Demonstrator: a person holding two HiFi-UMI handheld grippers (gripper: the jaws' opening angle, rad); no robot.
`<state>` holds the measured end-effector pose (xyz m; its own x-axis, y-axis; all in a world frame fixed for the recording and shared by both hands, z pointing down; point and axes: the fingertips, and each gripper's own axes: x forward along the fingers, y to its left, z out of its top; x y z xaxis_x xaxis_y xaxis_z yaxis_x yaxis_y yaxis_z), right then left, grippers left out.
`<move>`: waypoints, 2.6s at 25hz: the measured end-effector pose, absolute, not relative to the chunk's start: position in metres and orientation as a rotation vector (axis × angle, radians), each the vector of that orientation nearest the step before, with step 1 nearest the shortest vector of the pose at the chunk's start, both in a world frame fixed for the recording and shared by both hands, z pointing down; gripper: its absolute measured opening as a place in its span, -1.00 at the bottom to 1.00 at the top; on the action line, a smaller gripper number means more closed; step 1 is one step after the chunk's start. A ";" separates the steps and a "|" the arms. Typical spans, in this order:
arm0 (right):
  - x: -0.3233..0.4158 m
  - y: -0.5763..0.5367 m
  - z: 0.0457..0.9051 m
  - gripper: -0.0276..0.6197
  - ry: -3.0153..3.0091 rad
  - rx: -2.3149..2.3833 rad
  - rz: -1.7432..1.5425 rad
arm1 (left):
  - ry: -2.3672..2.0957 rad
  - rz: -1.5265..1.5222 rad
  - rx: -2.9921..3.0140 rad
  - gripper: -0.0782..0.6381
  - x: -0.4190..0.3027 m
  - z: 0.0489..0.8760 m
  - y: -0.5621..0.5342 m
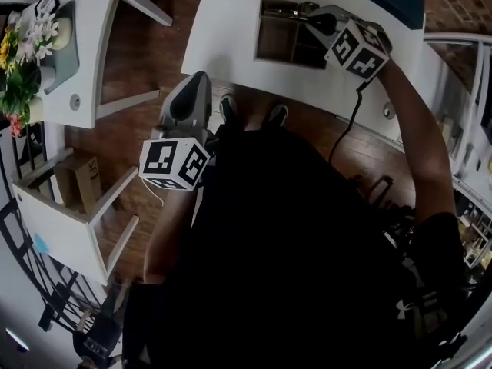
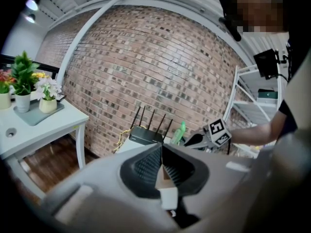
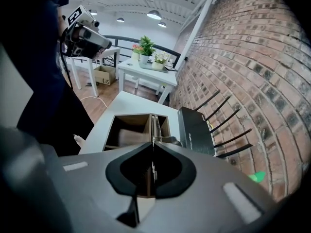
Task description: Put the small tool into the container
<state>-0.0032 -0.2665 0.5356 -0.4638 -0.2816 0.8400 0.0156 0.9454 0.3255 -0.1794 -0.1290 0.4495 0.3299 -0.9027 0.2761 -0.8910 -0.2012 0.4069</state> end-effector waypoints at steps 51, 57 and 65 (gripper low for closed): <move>0.020 -0.253 0.546 -0.81 -2.006 0.533 -0.131 | -1.318 -0.047 2.236 -0.76 -0.174 0.458 -0.143; 0.073 -0.201 0.520 -0.88 -2.230 1.116 0.460 | -1.092 0.046 2.302 -0.76 -0.147 0.485 -0.135; 0.154 -0.102 0.501 -0.88 -2.226 1.739 1.070 | -0.963 0.110 2.365 -0.76 -0.103 0.488 -0.108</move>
